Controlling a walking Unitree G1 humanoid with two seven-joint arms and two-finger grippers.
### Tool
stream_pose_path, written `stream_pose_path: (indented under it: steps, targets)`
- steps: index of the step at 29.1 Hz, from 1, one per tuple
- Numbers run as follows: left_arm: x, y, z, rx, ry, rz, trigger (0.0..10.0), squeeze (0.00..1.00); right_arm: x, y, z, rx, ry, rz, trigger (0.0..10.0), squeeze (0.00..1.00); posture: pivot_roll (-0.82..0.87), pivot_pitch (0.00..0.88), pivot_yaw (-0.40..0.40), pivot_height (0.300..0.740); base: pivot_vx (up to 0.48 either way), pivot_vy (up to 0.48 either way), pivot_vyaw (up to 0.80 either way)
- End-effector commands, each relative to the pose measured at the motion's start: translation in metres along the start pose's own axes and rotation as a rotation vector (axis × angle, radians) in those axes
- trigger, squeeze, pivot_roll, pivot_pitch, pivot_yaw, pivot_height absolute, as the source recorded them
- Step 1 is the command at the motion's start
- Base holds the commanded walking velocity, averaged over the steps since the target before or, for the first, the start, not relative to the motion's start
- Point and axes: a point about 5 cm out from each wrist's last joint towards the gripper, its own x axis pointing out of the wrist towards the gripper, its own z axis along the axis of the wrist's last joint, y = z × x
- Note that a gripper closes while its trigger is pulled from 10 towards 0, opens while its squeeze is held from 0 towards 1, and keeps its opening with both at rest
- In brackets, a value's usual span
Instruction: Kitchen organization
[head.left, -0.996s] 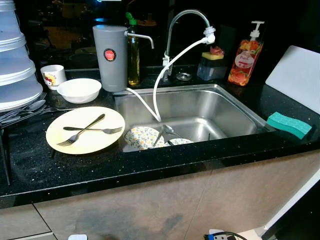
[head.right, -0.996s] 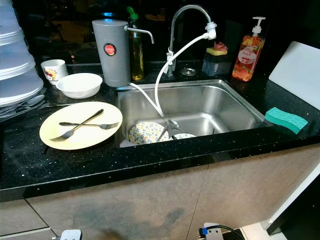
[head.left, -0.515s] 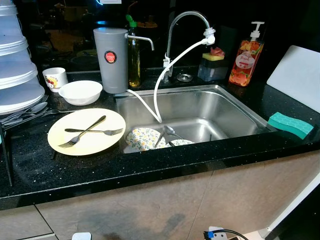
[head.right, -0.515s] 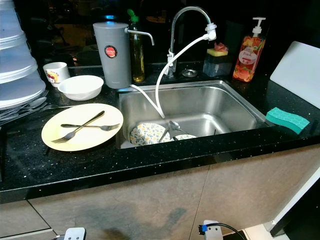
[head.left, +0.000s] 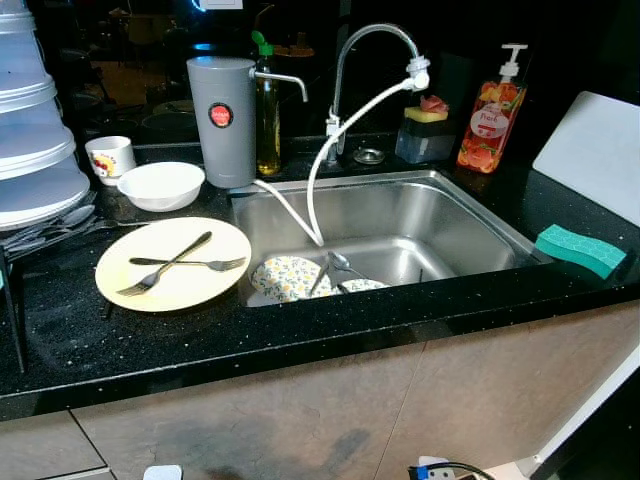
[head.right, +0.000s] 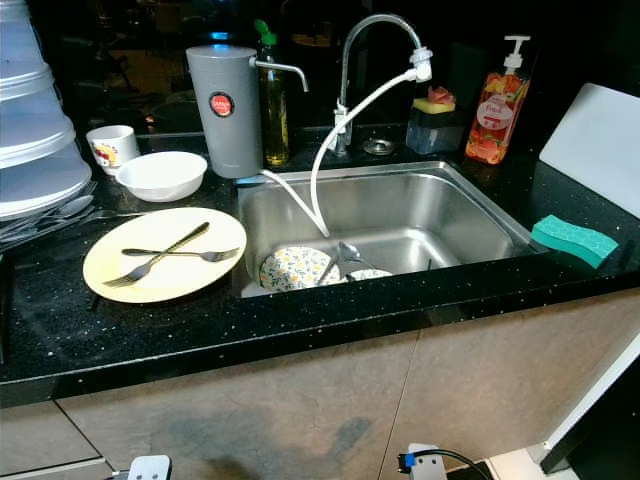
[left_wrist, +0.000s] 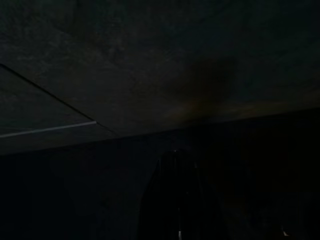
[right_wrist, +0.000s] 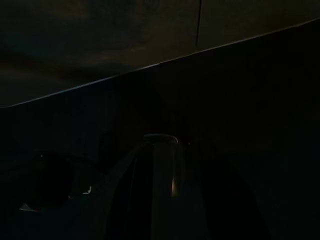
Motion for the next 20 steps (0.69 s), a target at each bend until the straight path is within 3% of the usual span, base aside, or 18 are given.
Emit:
stream_pose_path:
  steps: [1,5,12,20]
  targets:
    - [-0.0001,-0.0005,-0.0017,-0.030,0.015,-0.007,10.0,0.00,0.0006,0.0025,0.0027,0.015,-0.021,0.013,10.0,0.00,0.03,0.010,-0.026,0.740,0.000,0.000,0.00]
    - [0.0007,-0.0028,-0.0056,-0.006,0.063,0.001,10.0,0.00,0.0009,0.0033,0.0043,0.020,-0.032,0.015,10.0,0.00,0.03,0.010,-0.026,0.740,0.000,0.000,0.00]
    - [0.0008,-0.0048,-0.0062,0.009,0.066,-0.003,10.0,0.00,0.0008,0.0023,-0.0002,0.008,0.010,0.002,10.0,0.00,0.03,0.012,-0.026,0.740,0.000,0.000,0.00]
    - [0.0008,0.0025,-0.0064,0.062,0.094,0.025,10.0,0.00,0.0000,0.0018,-0.0055,-0.022,0.034,-0.004,10.0,0.00,0.03,0.010,-0.024,0.740,0.000,0.000,0.00]
